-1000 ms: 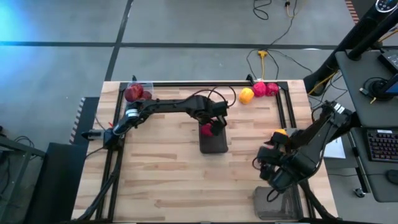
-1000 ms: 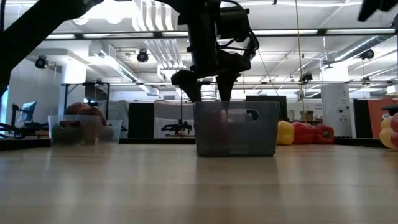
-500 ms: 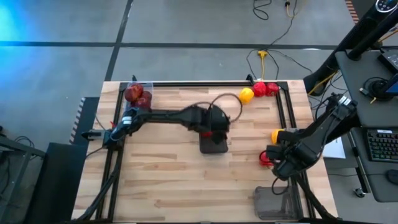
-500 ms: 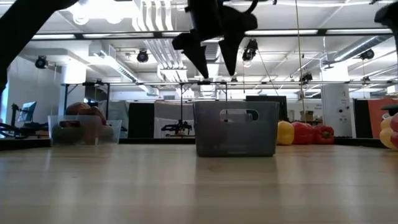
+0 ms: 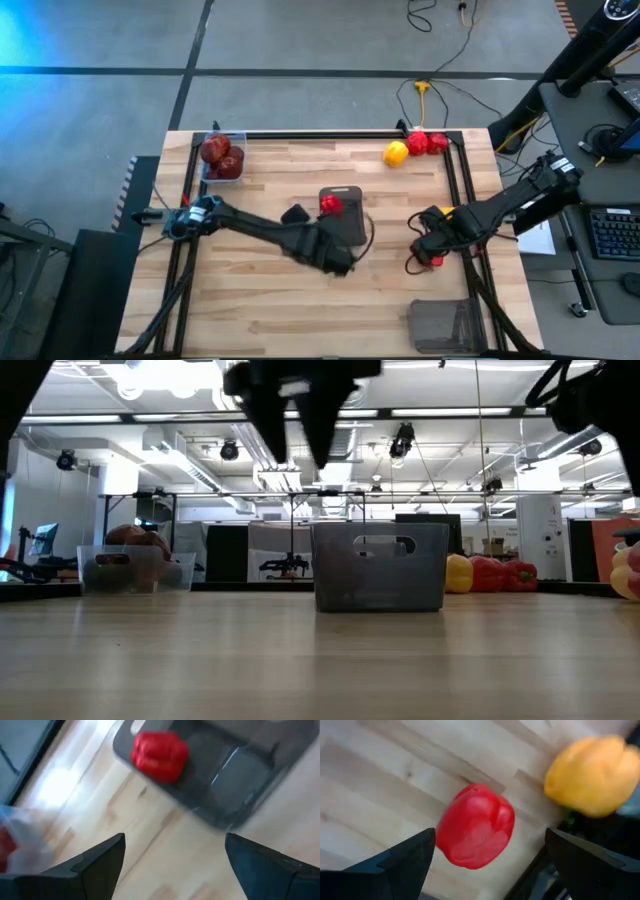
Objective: Sort produce into baskets
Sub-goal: Put the red bell pepper into the top black transparent bin
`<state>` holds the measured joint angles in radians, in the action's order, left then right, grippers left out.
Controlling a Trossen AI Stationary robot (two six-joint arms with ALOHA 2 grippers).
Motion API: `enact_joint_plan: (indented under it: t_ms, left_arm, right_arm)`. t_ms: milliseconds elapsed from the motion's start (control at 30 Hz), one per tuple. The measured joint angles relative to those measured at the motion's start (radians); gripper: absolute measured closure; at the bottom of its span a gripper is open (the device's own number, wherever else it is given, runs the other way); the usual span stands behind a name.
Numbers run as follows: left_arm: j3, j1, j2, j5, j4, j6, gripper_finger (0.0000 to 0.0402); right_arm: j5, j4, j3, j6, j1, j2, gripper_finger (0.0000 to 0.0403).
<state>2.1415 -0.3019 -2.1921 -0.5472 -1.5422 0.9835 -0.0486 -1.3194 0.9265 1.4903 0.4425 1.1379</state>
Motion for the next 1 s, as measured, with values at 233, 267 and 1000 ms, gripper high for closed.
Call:
enact_joint_plan:
  t_ms: [233,267,1000]
  left_arm:
    - [-0.163,-0.024,0.113,-0.019,-0.029,0.023,0.0078]
    - [-0.214,-0.024,0.149,-0.021,-0.028,0.041,0.0078]
    - [-1.096,-0.222,0.639,0.042,0.650,0.261,0.0078]
  right_arm:
    - [0.060,0.083,-0.108,0.155,-0.044,0.003,0.0035]
    - [0.076,0.100,-0.126,0.178,-0.044,0.003,0.0035]
    - [0.336,0.339,-0.250,0.478,-0.023,0.004,0.0035]
